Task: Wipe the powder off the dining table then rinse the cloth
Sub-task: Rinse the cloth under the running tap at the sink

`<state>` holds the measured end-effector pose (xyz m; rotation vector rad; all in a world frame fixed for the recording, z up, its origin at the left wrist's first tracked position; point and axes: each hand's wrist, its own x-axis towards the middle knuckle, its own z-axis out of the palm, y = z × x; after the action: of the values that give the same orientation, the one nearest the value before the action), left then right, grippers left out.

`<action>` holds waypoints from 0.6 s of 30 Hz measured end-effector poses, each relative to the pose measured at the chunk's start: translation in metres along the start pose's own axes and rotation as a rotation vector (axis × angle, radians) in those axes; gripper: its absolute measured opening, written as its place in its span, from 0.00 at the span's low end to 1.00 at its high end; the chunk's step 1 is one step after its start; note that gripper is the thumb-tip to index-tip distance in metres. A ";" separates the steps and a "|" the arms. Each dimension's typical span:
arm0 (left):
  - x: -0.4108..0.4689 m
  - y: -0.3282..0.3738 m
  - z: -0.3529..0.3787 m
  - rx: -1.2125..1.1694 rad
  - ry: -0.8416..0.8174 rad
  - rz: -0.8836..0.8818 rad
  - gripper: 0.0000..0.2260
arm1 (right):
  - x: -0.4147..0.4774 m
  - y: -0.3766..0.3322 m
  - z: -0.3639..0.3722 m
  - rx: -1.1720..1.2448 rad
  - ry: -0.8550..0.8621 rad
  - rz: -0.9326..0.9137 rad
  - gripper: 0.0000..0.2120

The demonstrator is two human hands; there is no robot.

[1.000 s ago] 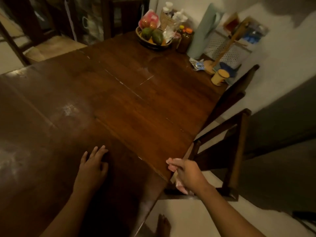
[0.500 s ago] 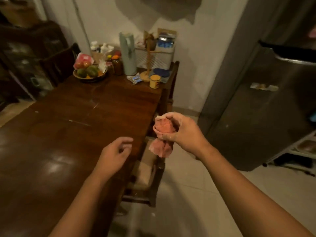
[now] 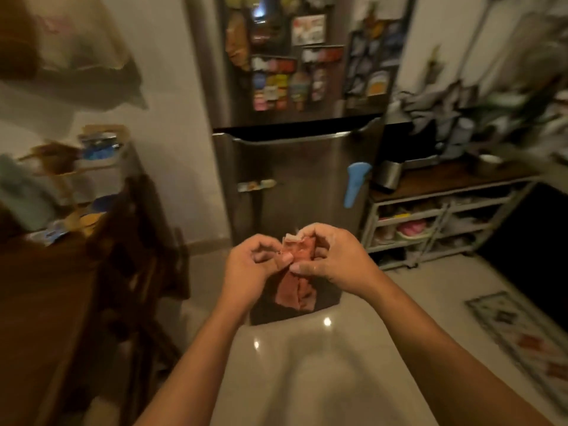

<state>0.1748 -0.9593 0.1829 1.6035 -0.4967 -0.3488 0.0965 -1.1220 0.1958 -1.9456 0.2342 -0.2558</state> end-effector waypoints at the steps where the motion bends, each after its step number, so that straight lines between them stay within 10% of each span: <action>1: 0.011 0.003 0.028 -0.005 -0.023 0.006 0.05 | -0.005 0.009 -0.028 -0.008 0.046 0.021 0.19; 18: 0.237 0.001 0.491 -0.090 -0.789 0.028 0.08 | -0.048 0.196 -0.399 0.002 0.955 0.374 0.06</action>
<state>0.1306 -1.5022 0.1531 1.3270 -1.0796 -0.9792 -0.0723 -1.5347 0.1591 -1.6011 1.1953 -0.9162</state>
